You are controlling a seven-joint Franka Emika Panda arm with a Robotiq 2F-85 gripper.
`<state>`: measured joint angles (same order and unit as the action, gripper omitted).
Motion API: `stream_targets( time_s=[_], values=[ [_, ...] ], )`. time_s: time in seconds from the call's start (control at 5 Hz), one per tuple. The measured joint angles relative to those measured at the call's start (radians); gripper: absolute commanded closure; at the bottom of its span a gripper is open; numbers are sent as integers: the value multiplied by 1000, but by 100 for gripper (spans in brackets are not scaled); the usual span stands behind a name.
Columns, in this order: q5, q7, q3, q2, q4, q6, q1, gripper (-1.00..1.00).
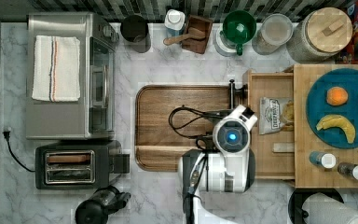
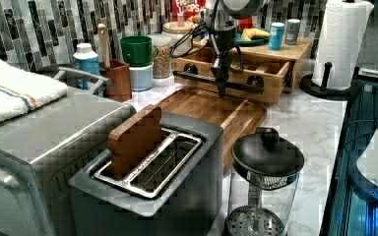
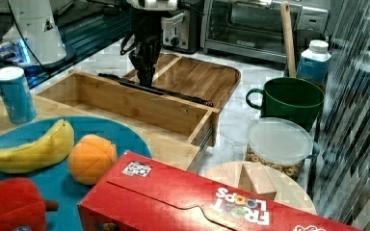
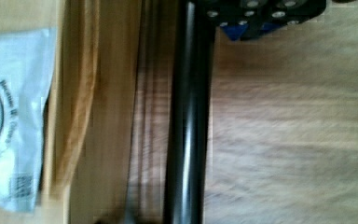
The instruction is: Close the drawer.
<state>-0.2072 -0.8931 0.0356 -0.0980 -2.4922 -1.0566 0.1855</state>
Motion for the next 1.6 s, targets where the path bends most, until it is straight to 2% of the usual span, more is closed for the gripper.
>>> stream_targets(
  time_s=[0.2,0.4,0.6,0.8,1.0,1.2,1.6],
  values=[
    [30,-38,52,1,0,-78,3,100],
    [24,-94,92,0,4,-102,8,100],
    [70,-191,117,-13,21,-103,20,100],
    [108,-325,122,-40,55,-102,53,100],
    [241,-491,113,-82,100,-103,102,100],
    [205,-513,143,-126,148,-103,107,100],
    [-92,-370,200,-142,160,-99,24,100]
  ],
)
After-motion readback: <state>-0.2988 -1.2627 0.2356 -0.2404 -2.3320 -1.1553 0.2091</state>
